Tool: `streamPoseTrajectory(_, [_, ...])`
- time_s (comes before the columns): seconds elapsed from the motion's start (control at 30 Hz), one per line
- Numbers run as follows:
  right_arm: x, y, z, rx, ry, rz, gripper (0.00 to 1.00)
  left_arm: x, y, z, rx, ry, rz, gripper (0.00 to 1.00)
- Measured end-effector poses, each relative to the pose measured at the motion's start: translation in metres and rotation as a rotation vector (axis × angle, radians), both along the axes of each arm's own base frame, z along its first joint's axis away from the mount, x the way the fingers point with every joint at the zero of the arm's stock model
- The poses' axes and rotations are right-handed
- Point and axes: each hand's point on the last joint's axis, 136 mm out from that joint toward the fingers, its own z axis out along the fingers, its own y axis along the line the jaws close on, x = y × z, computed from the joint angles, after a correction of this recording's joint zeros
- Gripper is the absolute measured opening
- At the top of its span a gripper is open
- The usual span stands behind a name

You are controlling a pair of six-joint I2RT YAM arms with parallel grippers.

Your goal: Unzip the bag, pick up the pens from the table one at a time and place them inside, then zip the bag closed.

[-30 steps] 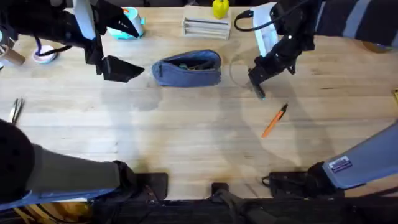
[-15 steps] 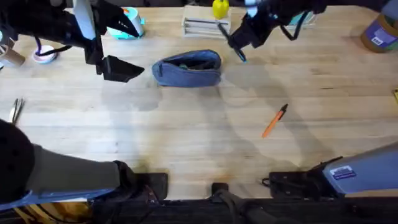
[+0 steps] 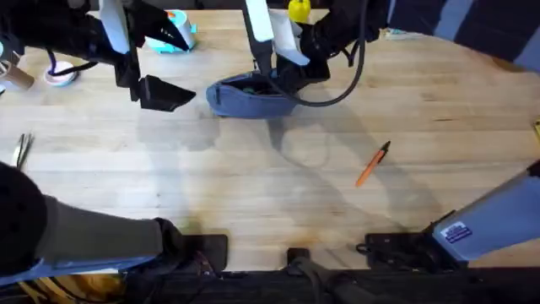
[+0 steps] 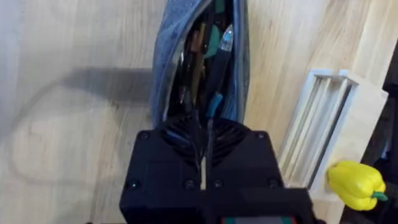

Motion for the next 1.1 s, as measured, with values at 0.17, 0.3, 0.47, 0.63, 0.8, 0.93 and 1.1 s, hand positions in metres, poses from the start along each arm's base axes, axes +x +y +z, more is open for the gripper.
streamPoseTrajectory(0.17, [0.005, 0.003, -0.010, -0.005, -0.004, 0.014, 0.034, 0.000, 0.000, 0.000, 0.000, 0.000, 0.000, 0.993])
streamPoseTrajectory(0.3, [0.007, 0.007, -0.022, -0.013, 0.005, 0.026, 0.034, 0.000, 0.000, 0.000, 0.000, 0.000, 0.000, 0.993])
streamPoseTrajectory(0.47, [0.018, 0.025, -0.048, -0.001, -0.010, 0.052, 0.034, 0.000, 0.000, 0.000, 0.000, 0.000, 0.000, 0.994])
streamPoseTrajectory(0.63, [0.016, 0.027, -0.055, -0.008, 0.006, 0.056, 0.034, 0.000, 0.000, 0.000, 0.000, 0.000, 0.000, 0.993])
streamPoseTrajectory(0.8, [0.016, 0.027, -0.055, -0.005, 0.013, 0.044, 0.476, 0.000, 0.000, 0.000, 0.000, 0.000, 0.000, 0.993])
streamPoseTrajectory(0.93, [0.017, 0.028, -0.054, -0.001, 0.006, 0.044, 0.971, 0.000, 0.000, 0.000, 0.000, 0.000, 0.000, 0.993])
streamPoseTrajectory(1.1, [0.017, 0.028, -0.054, 0.001, 0.010, 0.037, 0.996, 0.000, 0.000, 0.000, 0.000, 0.000, 0.000, 0.994])
